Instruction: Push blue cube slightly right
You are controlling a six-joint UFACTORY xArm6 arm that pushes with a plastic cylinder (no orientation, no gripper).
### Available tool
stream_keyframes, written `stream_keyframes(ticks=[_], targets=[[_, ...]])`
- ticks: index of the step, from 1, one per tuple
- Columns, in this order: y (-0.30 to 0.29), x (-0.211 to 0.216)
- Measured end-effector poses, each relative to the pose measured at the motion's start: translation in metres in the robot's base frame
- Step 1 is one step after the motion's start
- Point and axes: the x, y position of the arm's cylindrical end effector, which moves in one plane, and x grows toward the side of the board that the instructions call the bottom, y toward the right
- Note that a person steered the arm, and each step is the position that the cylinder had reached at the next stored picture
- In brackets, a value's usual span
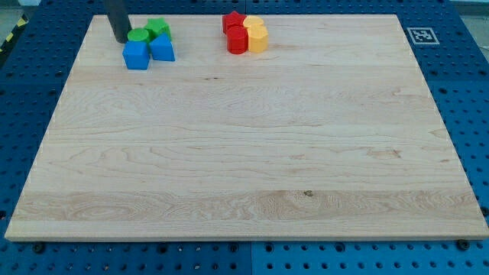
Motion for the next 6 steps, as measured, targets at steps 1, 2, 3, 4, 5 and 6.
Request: stream_keyframes(ticks=[1, 2, 3, 4, 5, 6], targets=[[-0.016, 0.001], [0.004, 0.031], [0.023, 0.050], [0.067, 0.088], [0.069, 0.085], [0.050, 0.057]])
